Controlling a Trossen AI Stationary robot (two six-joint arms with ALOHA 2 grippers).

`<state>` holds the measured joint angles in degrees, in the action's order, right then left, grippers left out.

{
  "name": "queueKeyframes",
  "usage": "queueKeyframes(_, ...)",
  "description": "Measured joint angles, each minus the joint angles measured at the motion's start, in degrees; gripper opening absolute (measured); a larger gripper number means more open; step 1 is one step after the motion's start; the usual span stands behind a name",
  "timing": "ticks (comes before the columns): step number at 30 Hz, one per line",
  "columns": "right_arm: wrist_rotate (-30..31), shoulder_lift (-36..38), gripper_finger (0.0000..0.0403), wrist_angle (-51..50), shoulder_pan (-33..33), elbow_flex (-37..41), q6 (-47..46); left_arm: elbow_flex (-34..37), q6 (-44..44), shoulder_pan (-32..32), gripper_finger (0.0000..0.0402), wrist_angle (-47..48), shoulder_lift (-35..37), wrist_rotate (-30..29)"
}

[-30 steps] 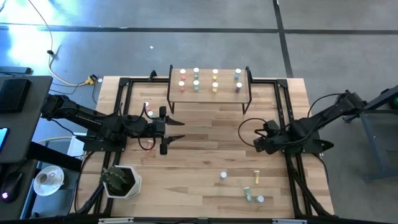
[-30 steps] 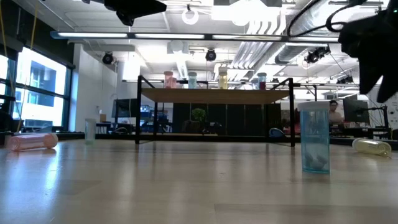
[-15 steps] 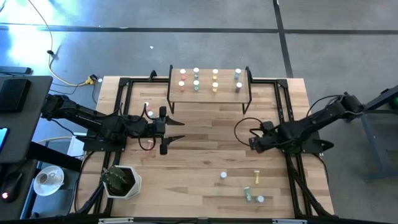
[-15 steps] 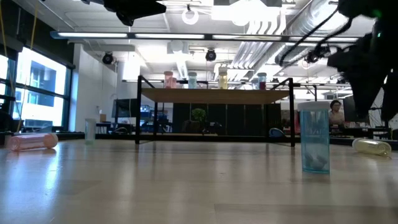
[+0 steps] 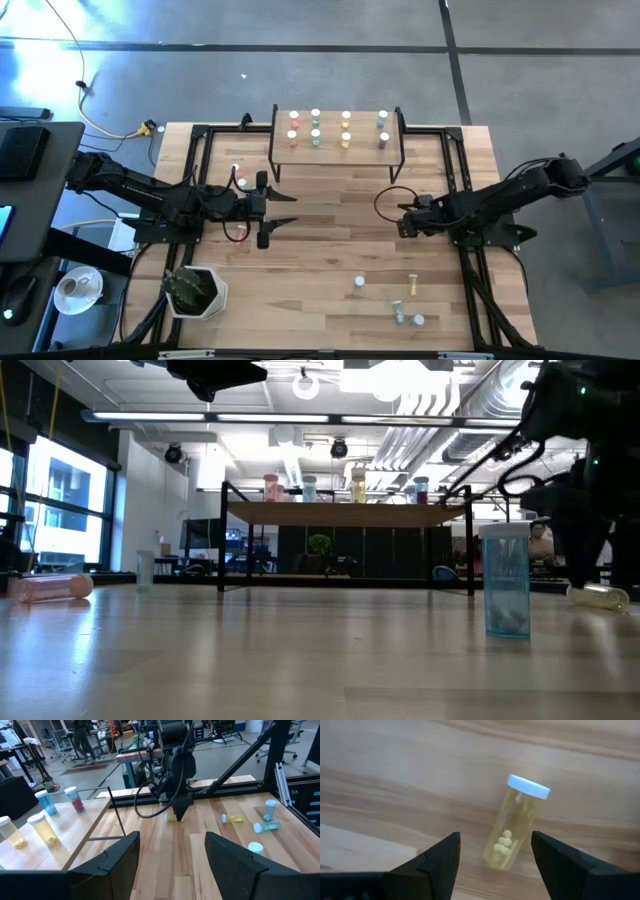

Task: Pick and place medicine bottles onto shelf by color
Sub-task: Put the yellow medicine bottle on the shelf

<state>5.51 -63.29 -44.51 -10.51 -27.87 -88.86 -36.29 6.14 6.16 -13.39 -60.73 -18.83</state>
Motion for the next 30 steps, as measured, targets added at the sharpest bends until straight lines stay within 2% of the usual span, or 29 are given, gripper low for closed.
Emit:
queueKeyframes(4,-2.79,-0.04,0.0236,1.83,1.43,3.02,0.66,0.0,-0.1,-0.01,0.0216,0.0,0.0,0.0)
queueKeyframes(8,-2.49,0.13,0.0231,3.27,1.54,4.18,0.9,0.0,-0.12,0.01,0.0216,0.0,0.0,0.0)
queueKeyframes(19,-2.4,0.04,0.0136,2.4,1.52,4.29,1.95,0.0,-0.16,0.01,0.0216,-0.07,0.01,0.0)
queueKeyframes(30,-2.48,0.02,0.0098,2.32,1.51,4.31,5.55,0.0,-1.52,-0.03,0.0216,-0.11,0.0,0.0)
